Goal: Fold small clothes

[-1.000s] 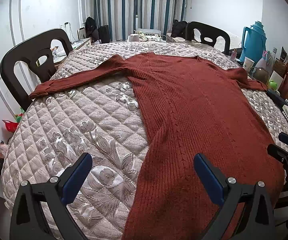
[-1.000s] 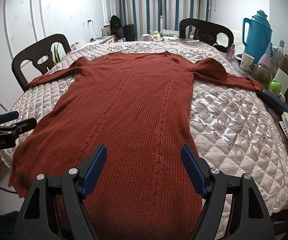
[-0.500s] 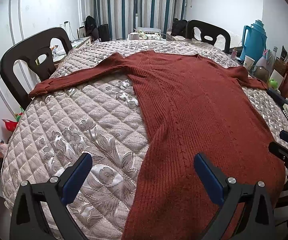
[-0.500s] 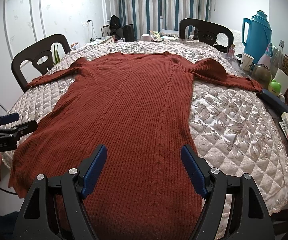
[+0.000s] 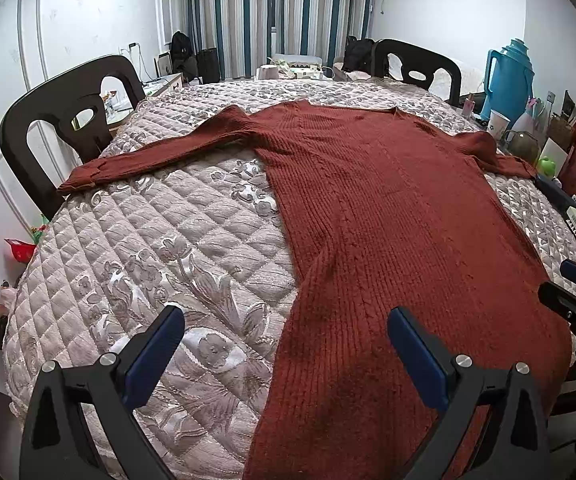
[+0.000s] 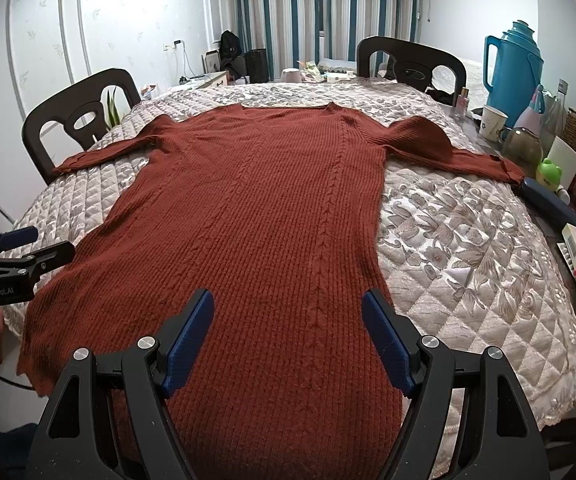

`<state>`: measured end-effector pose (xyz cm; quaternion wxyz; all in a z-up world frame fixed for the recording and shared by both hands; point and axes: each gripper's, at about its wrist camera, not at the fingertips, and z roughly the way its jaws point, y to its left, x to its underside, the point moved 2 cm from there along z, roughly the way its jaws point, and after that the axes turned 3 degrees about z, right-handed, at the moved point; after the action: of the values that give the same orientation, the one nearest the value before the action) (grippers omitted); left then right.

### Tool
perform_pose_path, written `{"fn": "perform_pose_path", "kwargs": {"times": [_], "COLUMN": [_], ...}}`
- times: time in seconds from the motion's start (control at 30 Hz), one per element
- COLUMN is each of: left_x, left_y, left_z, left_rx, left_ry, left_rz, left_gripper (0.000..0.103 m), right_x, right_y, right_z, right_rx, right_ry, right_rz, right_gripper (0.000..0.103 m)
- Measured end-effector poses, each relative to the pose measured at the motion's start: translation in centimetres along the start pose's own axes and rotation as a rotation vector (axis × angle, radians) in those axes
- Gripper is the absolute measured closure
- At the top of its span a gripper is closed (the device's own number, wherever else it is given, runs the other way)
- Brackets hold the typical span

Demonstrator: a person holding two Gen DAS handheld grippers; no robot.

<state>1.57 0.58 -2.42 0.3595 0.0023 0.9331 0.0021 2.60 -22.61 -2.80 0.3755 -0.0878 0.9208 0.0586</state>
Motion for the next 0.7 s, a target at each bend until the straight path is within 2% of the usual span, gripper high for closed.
{"fn": "perform_pose_path", "kwargs": {"times": [0.7], "left_x": [0.09], "left_y": [0.51], "left_z": [-0.09], "left_rx": [-0.007], "left_ry": [0.006], "left_rz": [0.001], "left_gripper": [0.0], "right_x": [-0.39], "right_y": [0.45], "right_z": [0.06], "right_rx": [-0.003], "right_ry": [0.001], "right_rz": [-0.004], "right_gripper": [0.027]}}
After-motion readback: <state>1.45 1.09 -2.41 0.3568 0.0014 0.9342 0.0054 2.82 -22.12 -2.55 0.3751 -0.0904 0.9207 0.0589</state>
